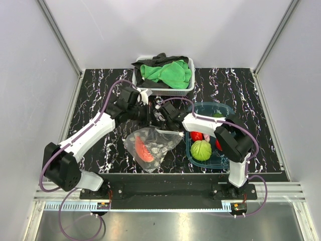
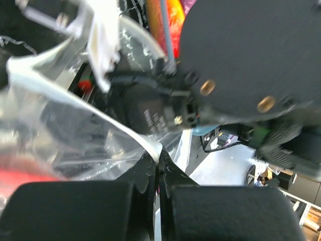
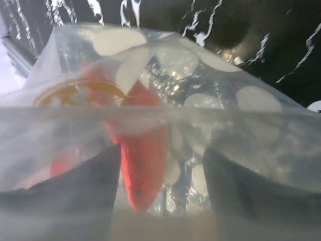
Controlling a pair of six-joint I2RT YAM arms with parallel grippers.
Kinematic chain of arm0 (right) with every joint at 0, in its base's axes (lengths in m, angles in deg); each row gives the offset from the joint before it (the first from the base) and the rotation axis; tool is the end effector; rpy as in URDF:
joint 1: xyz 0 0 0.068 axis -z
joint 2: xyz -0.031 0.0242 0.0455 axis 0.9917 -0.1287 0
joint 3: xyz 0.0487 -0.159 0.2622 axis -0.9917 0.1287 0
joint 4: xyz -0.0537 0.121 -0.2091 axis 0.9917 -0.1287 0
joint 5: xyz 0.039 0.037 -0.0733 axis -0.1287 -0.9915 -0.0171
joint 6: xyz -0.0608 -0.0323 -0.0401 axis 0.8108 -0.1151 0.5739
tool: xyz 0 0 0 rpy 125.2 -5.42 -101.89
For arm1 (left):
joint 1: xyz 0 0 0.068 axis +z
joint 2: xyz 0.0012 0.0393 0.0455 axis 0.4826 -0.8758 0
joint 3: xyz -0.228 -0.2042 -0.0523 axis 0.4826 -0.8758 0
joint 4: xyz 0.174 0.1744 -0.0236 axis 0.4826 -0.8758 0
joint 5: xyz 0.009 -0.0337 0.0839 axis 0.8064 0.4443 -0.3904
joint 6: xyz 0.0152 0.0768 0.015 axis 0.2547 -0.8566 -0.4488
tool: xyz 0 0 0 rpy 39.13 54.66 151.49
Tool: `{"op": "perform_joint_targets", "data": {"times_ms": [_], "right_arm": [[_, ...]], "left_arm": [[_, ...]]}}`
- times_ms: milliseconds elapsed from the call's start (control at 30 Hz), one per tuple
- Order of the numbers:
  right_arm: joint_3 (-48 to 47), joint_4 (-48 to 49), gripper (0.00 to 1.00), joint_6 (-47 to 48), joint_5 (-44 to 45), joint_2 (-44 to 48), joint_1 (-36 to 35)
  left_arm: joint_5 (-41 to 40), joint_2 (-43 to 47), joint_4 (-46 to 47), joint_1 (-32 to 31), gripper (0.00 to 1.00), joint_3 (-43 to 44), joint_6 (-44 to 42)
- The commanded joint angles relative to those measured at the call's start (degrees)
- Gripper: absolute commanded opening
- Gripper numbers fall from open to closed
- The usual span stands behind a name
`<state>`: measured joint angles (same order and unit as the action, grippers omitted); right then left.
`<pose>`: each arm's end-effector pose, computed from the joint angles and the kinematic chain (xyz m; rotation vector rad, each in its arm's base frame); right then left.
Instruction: Open the zip-top bag and remove the fake food
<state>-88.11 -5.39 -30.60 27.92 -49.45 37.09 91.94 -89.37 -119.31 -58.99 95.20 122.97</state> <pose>0.2691 0.3184 0.1946 -0.3814 2.7886 1.0804 0.2361 -0.1781 0.3154 0.1800 2.5544 -1.1432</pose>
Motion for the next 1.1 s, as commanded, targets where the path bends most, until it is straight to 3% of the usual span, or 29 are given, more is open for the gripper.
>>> {"op": "perform_joint_targets", "data": {"times_ms": [0,67,100,200,300,400,433,467,567,667,767,1067], "right_arm": [[2.5,5.5,0.74,-1.6,-4.3,3.6,0.9],[3.1,5.8,0.74,-1.6,-4.7,3.5,1.0],[3.1,5.8,0.74,-1.4,-4.8,3.5,1.0],[3.1,5.9,0.74,-1.1,-5.3,3.4,1.2],[3.2,5.8,0.74,-0.9,-5.9,3.5,1.5],[3.2,5.7,0.74,-0.9,-6.6,3.5,1.6],[3.1,5.8,0.74,-1.0,-6.9,3.5,1.6],[3.0,5.8,0.74,-0.8,-7.0,3.5,1.6],[2.6,5.8,0.74,-0.6,-7.4,3.1,1.7],[2.0,5.6,0.74,-0.3,-7.9,2.7,1.7],[1.7,5.2,0.74,0.0,-8.5,2.4,1.7],[0.9,4.3,0.74,1.3,-10.5,1.1,1.6]], "left_arm": [[-2.5,0.0,2.3,-0.5,0.25,3.9,1.1],[-6.7,2.1,0.6,-0.5,0.42,3.3,0.7],[-8.4,4.9,-0.4,-0.5,0.56,3.0,0.3],[-15.4,12.3,-5.1,-0.5,0.64,1.8,-1.5],[-20.9,17.6,-10.0,-0.4,0.67,-0.7,-1.2],[-23.7,22.8,-13.5,-0.3,0.55,-6.0,2.9],[-23.9,24.5,-13.9,-0.2,0.44,-7.9,4.4],[-23.8,24.9,-14.0,-0.2,0.38,-10.4,7.4],[-22.2,23.7,-12.3,0.4,0.18,-18.1,11.1],[-20.7,20.5,-8.2,1.3,0.09,-22.4,11.7],[-21.8,17.6,-6.6,1.7,0.04,-23.3,11.0],[-13.9,8.7,5.0,1.8,0.03,-24.9,12.0]]}}
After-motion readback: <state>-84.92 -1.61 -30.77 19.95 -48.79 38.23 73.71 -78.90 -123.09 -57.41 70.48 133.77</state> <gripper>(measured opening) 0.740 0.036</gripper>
